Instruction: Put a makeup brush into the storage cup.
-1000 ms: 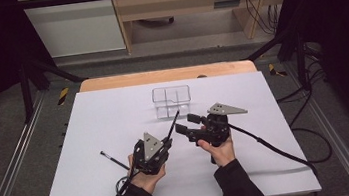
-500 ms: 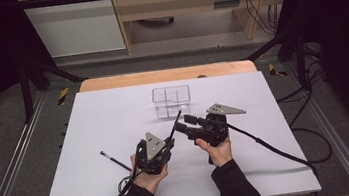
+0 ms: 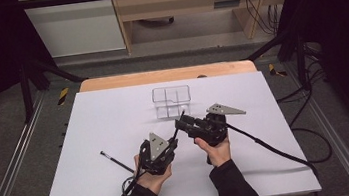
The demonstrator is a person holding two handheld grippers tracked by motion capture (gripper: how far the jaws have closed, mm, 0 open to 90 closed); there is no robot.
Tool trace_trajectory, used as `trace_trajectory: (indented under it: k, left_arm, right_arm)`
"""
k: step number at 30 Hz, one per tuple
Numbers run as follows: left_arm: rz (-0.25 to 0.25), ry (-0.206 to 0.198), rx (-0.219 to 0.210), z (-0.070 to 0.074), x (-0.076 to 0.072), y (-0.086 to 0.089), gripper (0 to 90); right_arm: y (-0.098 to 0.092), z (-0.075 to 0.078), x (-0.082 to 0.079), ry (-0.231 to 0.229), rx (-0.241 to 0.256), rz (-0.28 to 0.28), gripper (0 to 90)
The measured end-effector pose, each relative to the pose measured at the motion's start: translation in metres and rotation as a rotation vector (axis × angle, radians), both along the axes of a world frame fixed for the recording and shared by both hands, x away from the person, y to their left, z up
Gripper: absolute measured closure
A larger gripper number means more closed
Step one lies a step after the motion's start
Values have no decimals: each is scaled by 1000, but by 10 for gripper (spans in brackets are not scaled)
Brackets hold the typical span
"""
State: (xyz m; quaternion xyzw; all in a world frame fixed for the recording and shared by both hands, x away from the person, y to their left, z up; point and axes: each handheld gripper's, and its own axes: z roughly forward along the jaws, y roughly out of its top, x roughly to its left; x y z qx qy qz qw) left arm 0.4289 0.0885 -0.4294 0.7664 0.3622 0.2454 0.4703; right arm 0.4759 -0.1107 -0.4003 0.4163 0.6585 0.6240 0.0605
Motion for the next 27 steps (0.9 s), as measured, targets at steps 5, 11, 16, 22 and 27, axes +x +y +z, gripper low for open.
trace_trajectory:
  k: [5,11,16,22,27]
  left_arm:
    - [-4,-1,0,1,0,-4,831]
    - [-3,-3,-2,1,0,-5,831]
    - [-2,-6,-3,1,-1,-4,831]
    - [-2,-1,-10,1,-1,-4,831]
    - [-7,4,-13,1,-1,-4,830]
  right_arm:
    - [1,-1,0,5,8,7,637]
    - [1,-1,0,4,17,13,700]
    - [0,-1,0,4,18,15,769]
    - [0,-1,0,6,38,21,807]
    - [0,-1,-1,6,48,34,823]
